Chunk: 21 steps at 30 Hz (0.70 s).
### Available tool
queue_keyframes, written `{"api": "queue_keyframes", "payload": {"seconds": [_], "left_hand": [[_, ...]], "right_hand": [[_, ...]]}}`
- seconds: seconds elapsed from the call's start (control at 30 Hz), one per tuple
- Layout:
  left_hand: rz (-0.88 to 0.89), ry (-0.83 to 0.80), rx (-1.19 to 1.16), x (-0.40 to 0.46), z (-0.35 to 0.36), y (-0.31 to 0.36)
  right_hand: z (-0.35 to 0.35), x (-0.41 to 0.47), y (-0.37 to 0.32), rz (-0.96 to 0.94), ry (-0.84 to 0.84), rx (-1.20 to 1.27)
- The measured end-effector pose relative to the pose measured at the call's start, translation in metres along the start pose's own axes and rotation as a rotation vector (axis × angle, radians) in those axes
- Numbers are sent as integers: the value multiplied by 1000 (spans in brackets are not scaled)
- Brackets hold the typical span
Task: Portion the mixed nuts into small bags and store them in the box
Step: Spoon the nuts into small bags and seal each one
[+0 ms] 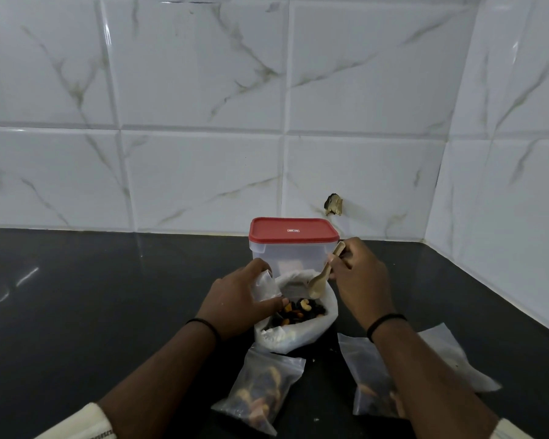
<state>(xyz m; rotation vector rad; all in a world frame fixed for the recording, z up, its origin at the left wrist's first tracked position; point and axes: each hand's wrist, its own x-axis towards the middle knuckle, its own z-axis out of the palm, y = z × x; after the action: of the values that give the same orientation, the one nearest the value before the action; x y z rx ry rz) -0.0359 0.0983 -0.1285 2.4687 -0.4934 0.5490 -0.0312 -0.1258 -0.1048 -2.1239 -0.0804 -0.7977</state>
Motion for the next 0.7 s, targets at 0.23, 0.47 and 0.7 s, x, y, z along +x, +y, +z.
{"api": "queue_keyframes", "payload": {"seconds": [0.23,0.47,0.7], "left_hand": [[-7,1,-6,-1,-1,1],[-12,-7,-18,0,0,-1],[-17,-19,-40,0,-1,0]], "right_hand": [[2,2,7,277,-47,128],[4,-3,7,488,-167,269],[0,0,7,571,-69,388]]}}
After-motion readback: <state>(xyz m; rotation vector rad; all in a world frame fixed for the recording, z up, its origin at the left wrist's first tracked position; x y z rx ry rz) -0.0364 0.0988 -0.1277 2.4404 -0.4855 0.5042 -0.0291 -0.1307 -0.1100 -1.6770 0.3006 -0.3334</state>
